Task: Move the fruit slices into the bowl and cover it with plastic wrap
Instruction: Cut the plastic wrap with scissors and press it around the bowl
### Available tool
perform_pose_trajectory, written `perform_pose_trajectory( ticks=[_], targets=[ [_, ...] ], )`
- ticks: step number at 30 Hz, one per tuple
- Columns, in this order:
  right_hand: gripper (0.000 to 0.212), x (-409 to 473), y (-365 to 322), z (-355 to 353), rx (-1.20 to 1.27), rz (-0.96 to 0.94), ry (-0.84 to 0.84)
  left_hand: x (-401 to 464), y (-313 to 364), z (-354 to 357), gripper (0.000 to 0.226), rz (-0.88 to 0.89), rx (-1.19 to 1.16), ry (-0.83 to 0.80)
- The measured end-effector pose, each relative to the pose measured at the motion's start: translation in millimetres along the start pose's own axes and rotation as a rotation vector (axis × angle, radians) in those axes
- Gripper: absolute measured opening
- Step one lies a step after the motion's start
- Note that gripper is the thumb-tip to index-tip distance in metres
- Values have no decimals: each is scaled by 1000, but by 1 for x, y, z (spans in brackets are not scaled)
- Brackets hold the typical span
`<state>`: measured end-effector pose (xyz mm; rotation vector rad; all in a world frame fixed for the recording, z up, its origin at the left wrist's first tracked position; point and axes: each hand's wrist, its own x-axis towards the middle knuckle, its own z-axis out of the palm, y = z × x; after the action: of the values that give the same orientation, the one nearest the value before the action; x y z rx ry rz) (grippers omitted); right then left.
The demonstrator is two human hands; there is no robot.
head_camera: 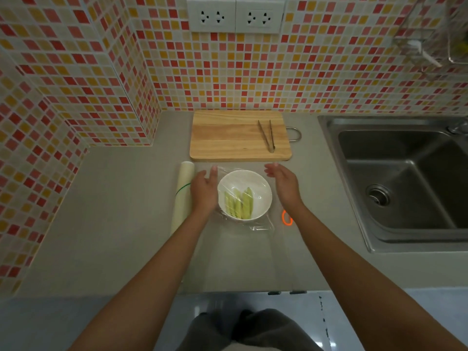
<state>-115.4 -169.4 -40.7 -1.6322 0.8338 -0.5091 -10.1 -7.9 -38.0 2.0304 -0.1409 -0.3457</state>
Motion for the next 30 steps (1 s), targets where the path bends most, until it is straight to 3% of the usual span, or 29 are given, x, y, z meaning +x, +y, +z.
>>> perform_pose_trajectory(
  ticks=[2,5,10,15,24,30],
  targets=[
    [36,5,3,12,6,20,-55,3,-1,14,66,-95,-27,-57],
    [34,10,9,22,-1,54,-113,4,-7,26,49,-135,-124,-8],
    [26,9,20,24,78,74,-178,3,-16,33,44,-75,-274,101],
    [32,8,19,21,103,81,-154,6,-21,40,42,-42,-318,189],
    [32,11,25,9,95,121,-101,6,-23,48,36,-212,-565,79],
    [30,7,24,13,132,129,-75,5,-23,49,32,-277,-611,52]
  ],
)
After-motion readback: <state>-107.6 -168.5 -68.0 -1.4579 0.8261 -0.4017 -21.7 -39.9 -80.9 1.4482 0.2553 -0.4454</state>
